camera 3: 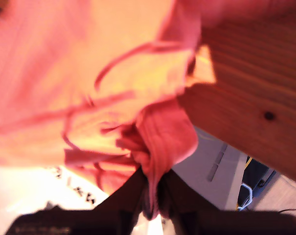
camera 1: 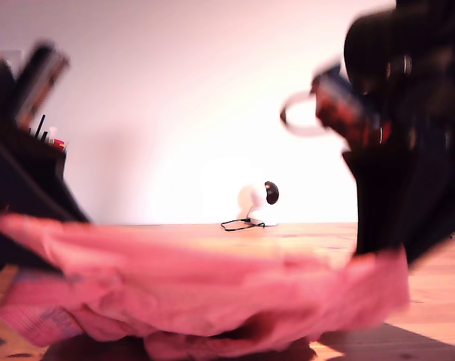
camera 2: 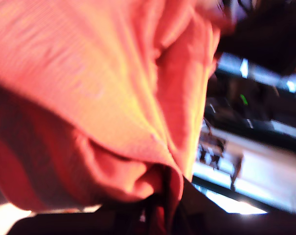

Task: Fold the underwear in front of you. After folding it, place it to the right side.

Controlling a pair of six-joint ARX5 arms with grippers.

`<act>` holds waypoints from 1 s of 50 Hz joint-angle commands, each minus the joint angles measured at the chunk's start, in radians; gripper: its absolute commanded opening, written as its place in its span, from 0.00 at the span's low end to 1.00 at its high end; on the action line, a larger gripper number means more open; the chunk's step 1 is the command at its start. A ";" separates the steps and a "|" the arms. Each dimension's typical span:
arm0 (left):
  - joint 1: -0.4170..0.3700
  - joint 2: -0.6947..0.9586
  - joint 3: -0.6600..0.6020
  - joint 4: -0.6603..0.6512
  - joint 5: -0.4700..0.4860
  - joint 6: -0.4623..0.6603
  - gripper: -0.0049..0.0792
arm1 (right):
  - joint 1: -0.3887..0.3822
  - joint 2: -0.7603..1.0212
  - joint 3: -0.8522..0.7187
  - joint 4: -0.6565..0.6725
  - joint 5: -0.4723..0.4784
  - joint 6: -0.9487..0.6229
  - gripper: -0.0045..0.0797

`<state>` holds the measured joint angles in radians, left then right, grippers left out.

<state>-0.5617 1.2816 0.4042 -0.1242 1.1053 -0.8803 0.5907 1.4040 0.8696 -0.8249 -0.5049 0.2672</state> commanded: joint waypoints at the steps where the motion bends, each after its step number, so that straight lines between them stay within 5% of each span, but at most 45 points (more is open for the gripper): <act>1: -0.001 -0.008 0.002 -0.002 0.015 0.009 0.04 | -0.003 -0.005 0.043 -0.003 0.018 -0.010 0.04; 35: 0.234 -0.008 0.006 0.126 -0.054 0.006 0.04 | -0.005 0.163 0.232 0.077 0.161 -0.055 0.04; 50: 0.331 -0.008 0.006 0.233 -0.158 -0.011 0.04 | -0.018 0.265 0.363 0.095 0.199 -0.087 0.04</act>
<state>-0.2405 1.2778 0.4080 0.0929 0.9642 -0.8883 0.5888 1.6176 1.2354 -0.7319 -0.3244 0.1852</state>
